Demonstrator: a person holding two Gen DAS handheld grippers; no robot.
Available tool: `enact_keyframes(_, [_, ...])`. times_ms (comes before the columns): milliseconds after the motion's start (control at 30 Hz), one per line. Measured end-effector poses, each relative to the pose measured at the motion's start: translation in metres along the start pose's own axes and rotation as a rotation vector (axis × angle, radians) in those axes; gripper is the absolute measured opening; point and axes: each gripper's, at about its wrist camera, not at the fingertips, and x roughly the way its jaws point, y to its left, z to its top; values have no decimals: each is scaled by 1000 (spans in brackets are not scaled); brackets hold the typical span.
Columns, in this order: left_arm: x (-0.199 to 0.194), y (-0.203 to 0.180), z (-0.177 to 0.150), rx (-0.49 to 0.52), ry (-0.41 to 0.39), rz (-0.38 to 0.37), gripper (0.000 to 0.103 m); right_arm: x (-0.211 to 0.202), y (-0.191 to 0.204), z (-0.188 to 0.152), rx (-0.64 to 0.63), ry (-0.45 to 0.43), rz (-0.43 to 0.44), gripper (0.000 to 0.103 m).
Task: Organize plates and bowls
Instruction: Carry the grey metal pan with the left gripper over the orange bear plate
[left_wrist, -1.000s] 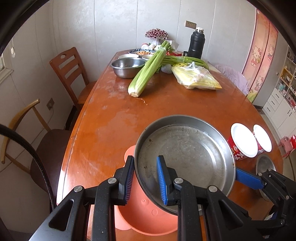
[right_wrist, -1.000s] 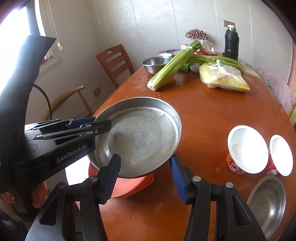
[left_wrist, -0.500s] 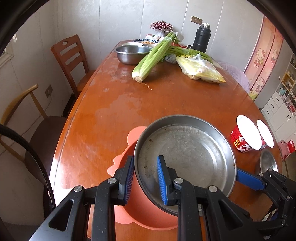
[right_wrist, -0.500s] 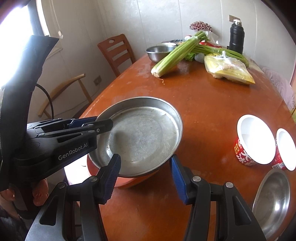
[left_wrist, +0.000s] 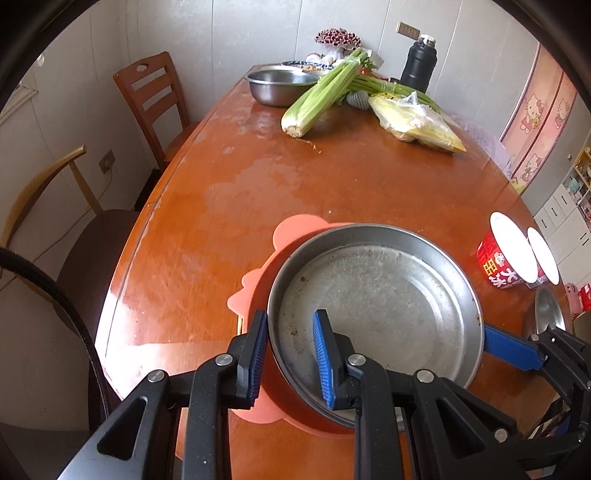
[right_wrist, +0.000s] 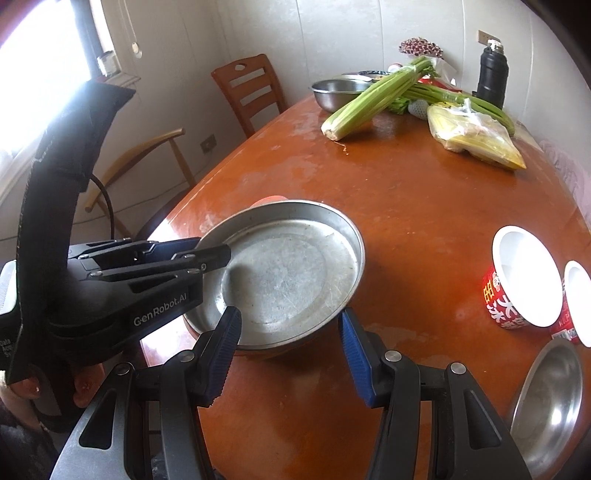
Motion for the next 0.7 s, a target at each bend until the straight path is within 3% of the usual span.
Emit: enact_keyframes(700, [4,4,-2,-8,21,19,25,14,1,5,-22,21,0,58])
